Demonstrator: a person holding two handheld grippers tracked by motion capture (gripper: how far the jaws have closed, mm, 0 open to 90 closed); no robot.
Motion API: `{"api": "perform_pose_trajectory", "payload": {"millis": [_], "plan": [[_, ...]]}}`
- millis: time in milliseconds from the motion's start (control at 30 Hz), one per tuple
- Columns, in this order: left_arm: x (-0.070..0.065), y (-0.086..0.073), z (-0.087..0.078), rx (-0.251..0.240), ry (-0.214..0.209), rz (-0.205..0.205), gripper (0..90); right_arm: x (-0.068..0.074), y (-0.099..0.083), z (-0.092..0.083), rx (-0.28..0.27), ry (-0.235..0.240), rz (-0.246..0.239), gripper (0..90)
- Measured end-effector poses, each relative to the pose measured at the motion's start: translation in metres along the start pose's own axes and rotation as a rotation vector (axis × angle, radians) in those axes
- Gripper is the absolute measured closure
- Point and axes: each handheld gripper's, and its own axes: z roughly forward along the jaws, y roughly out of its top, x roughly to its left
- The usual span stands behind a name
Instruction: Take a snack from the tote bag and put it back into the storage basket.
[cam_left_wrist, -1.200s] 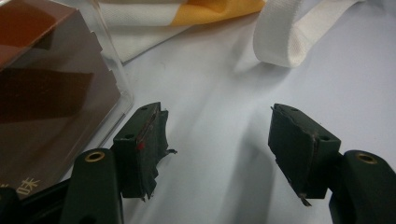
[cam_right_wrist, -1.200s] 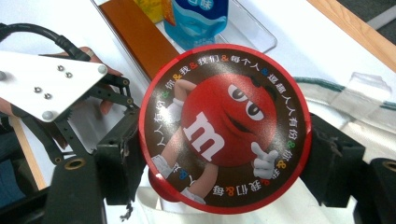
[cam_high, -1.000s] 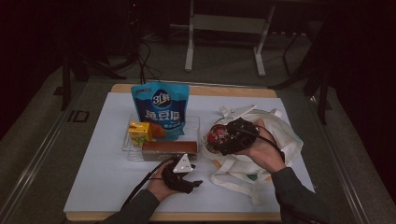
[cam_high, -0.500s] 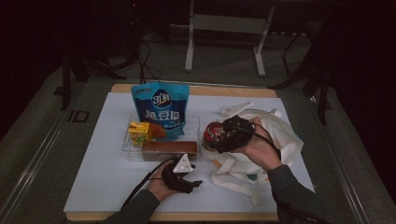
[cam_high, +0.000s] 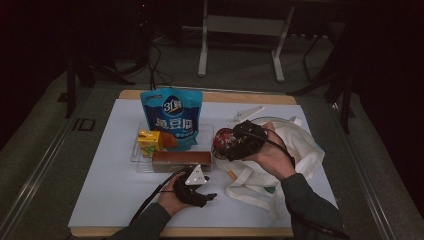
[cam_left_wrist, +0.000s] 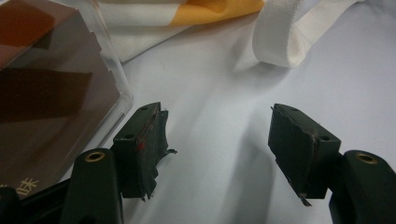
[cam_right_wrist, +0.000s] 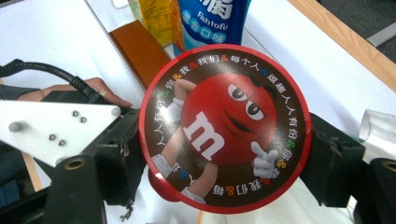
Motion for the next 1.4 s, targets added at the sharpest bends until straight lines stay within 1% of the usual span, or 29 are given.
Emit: {"api": "perform_pose_trajectory", "payload": {"millis": [100, 200, 300, 400, 467, 733, 1133, 1400], "plan": [[0.0, 0.0, 0.0, 0.0, 0.0, 0.0, 36.0, 0.001, 0.003, 0.003, 0.002, 0.002, 0.003, 25.6], [0.0, 0.0, 0.0, 0.001, 0.001, 0.002, 36.0, 0.001, 0.005, 0.006, 0.003, -0.004, -0.006, 25.6], [0.0, 0.0, 0.0, 0.0, 0.0, 0.001, 35.9, 0.0, 0.007, 0.008, 0.005, -0.004, 0.005, 25.6], [0.0, 0.0, 0.0, 0.001, 0.0, 0.002, 36.0, -0.002, 0.008, 0.009, 0.003, -0.007, 0.004, 25.6], [0.0, 0.0, 0.0, 0.001, -0.001, 0.002, 36.0, -0.002, 0.009, 0.01, 0.0, -0.007, 0.019, 25.6], [0.0, 0.0, 0.0, 0.003, -0.002, 0.003, 36.0, -0.006, 0.012, 0.015, -0.013, -0.012, 0.049, 25.6], [0.0, 0.0, 0.0, 0.002, -0.005, 0.002, 36.0, -0.006, 0.025, 0.021, -0.019, -0.02, 0.043, 25.6], [0.0, 0.0, 0.0, 0.004, -0.005, 0.003, 36.0, -0.007, 0.031, 0.026, -0.022, -0.02, 0.053, 25.6]]}}
